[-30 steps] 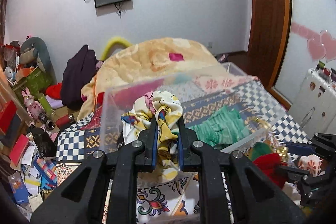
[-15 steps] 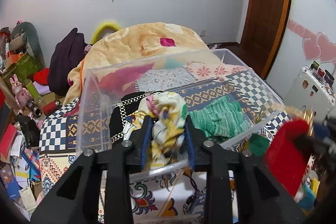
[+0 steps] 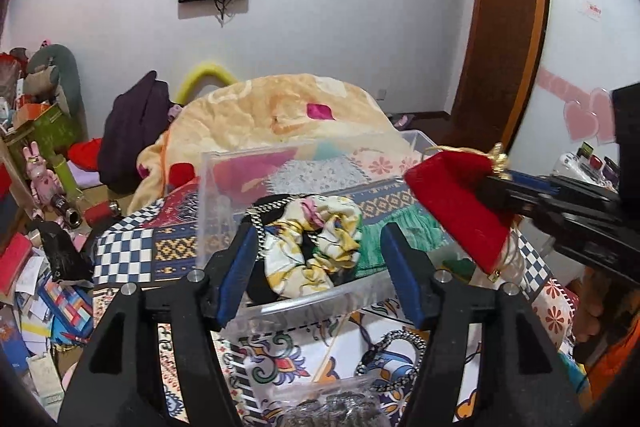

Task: Organize soft objects
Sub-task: 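Drop the red pouch into the box with the right tool, then grasp the white drawstring pouch with the right tool while the left tool grasps the scrubber bag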

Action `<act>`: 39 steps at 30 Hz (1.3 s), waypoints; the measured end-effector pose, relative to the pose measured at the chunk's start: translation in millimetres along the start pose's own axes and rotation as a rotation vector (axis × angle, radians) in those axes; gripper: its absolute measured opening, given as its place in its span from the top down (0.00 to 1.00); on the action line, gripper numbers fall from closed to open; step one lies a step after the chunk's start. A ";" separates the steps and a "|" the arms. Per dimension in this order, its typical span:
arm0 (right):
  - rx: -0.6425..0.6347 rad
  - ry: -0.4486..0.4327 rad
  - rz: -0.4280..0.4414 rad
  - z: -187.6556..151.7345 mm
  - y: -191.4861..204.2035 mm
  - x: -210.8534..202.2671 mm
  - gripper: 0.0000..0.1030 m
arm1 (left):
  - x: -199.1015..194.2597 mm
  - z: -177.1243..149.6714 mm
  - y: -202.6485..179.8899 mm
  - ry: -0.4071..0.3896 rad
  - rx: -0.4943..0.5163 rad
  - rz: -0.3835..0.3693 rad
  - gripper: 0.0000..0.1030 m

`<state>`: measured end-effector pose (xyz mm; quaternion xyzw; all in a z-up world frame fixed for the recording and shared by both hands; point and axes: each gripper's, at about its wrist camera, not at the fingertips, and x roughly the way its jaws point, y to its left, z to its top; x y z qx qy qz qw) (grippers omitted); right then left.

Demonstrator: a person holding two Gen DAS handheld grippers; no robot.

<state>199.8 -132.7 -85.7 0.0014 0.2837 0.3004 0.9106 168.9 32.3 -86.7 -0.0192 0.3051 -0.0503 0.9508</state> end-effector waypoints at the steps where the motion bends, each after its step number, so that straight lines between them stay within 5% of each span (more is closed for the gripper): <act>1: 0.006 0.014 -0.005 2.2 -1.1 7.7 0.78 | -1.2 -0.5 1.2 -0.004 -0.001 0.002 0.39; 15: -0.043 0.182 -0.126 3.8 -6.0 55.3 0.73 | -2.8 -21.5 6.6 0.008 0.004 0.011 0.39; 19: -0.048 0.149 -0.126 4.8 -6.0 39.0 0.47 | -7.2 -25.5 7.2 0.012 -0.003 0.005 0.39; 22: -0.068 0.099 -0.133 6.5 -2.0 20.6 0.38 | -14.2 -27.1 8.9 0.007 -0.010 0.008 0.38; 25: -0.070 0.049 -0.123 3.9 -0.8 0.1 0.22 | -23.0 -31.8 12.4 0.001 -0.028 -0.002 0.30; 30: -0.070 0.008 -0.119 -20.1 -1.2 -25.3 0.17 | -32.5 -48.7 11.6 0.018 -0.030 -0.011 0.26; 34: -0.046 0.005 -0.114 -46.1 -6.4 -29.6 0.00 | -31.0 -67.3 8.3 0.064 -0.027 -0.021 0.26; 39: -0.025 0.061 -0.109 -63.9 -9.0 -19.1 0.00 | -23.0 -93.0 3.7 0.134 -0.042 -0.019 0.23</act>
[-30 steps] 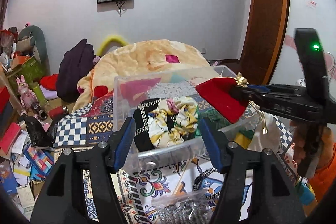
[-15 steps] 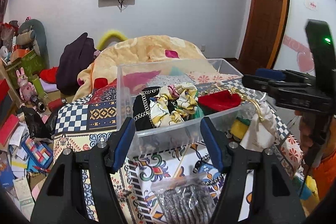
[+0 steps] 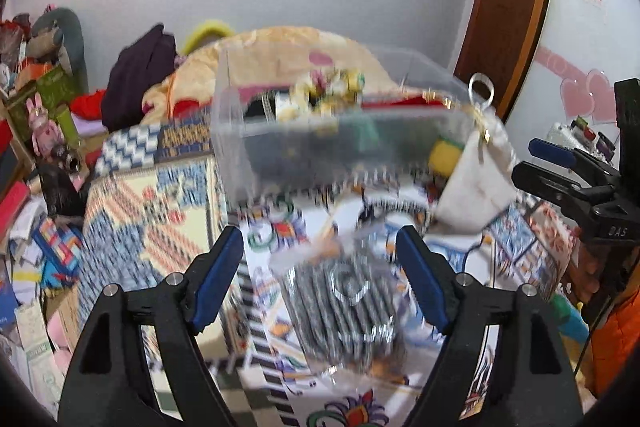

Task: Organize soft objects
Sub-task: 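Grasp the white drawstring pouch with the right tool while the left tool grasps the scrubber bag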

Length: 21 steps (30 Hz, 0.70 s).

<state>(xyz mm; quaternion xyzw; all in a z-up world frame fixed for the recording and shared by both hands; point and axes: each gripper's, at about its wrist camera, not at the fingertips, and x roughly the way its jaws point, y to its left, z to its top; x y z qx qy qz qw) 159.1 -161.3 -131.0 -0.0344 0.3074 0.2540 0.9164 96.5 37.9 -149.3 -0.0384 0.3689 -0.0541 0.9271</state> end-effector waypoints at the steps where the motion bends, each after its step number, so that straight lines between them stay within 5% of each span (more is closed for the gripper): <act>1: -0.003 0.010 -0.015 -2.9 -0.4 4.9 0.00 | 3.3 -4.9 -1.0 0.015 -0.001 0.004 0.23; 13: -0.015 0.117 -0.015 -19.7 -1.6 30.6 0.01 | 11.7 -36.6 -14.4 0.042 0.006 0.002 0.24; 18: -0.049 0.122 -0.056 -27.1 1.0 26.7 0.26 | 2.3 -44.3 -13.2 0.023 -0.007 0.002 0.37; 21: -0.037 0.117 -0.060 -29.8 -2.9 19.9 0.50 | -3.5 -49.5 -14.9 0.012 -0.003 0.010 0.50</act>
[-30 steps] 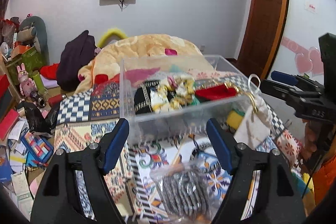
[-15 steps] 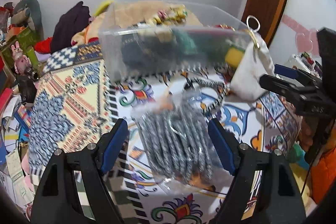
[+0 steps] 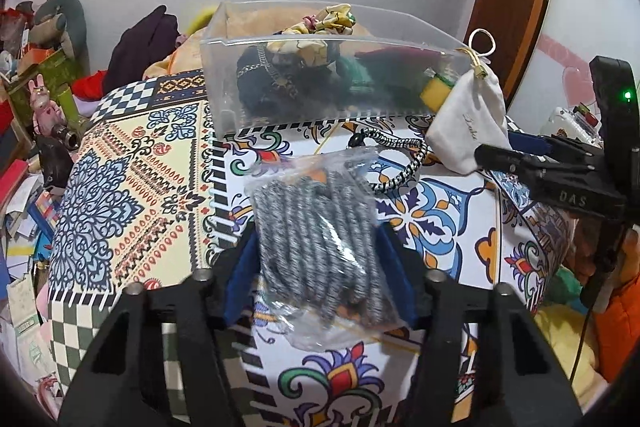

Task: Organize soft objects
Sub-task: 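Grasp the white drawstring pouch with the right tool while the left tool grasps the scrubber bag, then carry the pouch and scrubber bag into the box and open both tools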

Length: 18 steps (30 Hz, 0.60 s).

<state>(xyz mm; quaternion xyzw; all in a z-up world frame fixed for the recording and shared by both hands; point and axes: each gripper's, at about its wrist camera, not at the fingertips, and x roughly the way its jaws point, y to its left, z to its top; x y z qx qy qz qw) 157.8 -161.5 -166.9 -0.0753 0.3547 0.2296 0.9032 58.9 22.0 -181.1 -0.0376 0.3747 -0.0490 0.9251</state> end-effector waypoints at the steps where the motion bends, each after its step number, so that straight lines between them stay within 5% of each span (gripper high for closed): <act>1: 0.003 0.000 0.005 -1.4 -1.9 -1.9 0.60 | -1.1 -1.6 -1.6 -0.005 0.006 0.004 0.53; 5: 0.014 -0.006 0.038 -1.7 -4.0 -2.6 0.79 | -5.0 -6.0 -7.0 -0.011 0.017 0.016 0.61; 18: -0.017 -0.129 0.123 14.6 15.3 -40.2 0.83 | -20.4 9.5 -4.8 -0.050 0.007 0.031 0.66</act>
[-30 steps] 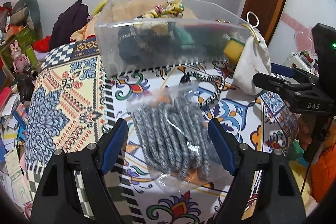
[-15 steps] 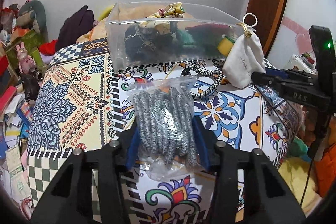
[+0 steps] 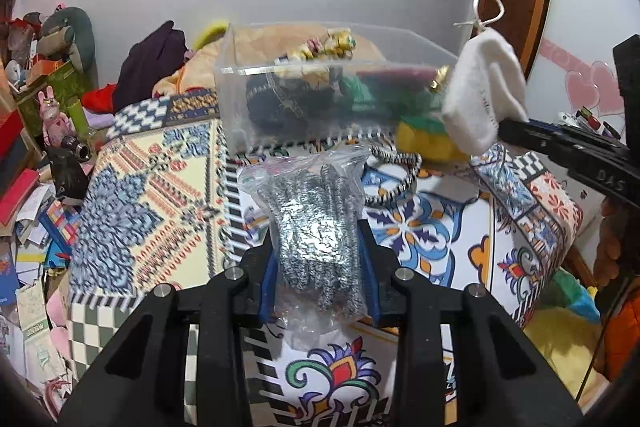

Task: Organize soft objects
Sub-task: 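Carry the pouch and scrubber bag into the box and open both tools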

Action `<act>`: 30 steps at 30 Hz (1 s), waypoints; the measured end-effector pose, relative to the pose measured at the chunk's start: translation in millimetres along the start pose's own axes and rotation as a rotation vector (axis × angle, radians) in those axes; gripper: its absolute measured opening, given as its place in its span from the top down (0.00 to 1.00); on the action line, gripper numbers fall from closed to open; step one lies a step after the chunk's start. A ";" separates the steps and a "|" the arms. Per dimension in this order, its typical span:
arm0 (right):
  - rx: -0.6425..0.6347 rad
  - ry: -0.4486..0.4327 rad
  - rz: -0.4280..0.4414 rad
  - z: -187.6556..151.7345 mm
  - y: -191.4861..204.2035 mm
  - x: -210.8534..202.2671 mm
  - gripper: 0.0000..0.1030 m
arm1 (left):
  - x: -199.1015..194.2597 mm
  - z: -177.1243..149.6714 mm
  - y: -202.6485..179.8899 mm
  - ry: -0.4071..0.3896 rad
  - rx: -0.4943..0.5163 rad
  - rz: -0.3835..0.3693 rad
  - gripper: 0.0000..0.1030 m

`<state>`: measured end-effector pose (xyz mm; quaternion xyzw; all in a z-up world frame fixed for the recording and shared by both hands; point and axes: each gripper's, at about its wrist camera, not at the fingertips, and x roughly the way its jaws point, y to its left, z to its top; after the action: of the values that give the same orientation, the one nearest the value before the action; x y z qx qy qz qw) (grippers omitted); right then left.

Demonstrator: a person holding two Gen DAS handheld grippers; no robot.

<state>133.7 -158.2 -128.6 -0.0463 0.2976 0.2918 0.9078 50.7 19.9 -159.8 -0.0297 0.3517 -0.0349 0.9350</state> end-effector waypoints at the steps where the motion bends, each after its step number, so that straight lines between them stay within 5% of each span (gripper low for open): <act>1: 0.000 -0.015 -0.002 3.3 0.0 -3.7 0.83 | -2.6 2.3 0.4 -0.008 0.001 0.002 0.66; 14: 0.030 -0.120 -0.015 52.6 -13.5 -5.7 0.83 | -21.3 80.9 12.5 -0.172 0.008 0.021 0.66; 30: 0.055 -0.083 -0.001 77.5 -15.5 35.1 0.83 | 37.6 141.2 23.4 -0.168 -0.018 0.073 0.66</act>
<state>205.0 -133.4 -86.4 -0.0092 0.2677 0.2848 0.9204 173.1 44.4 -80.3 -0.0282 0.2732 0.0051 0.9615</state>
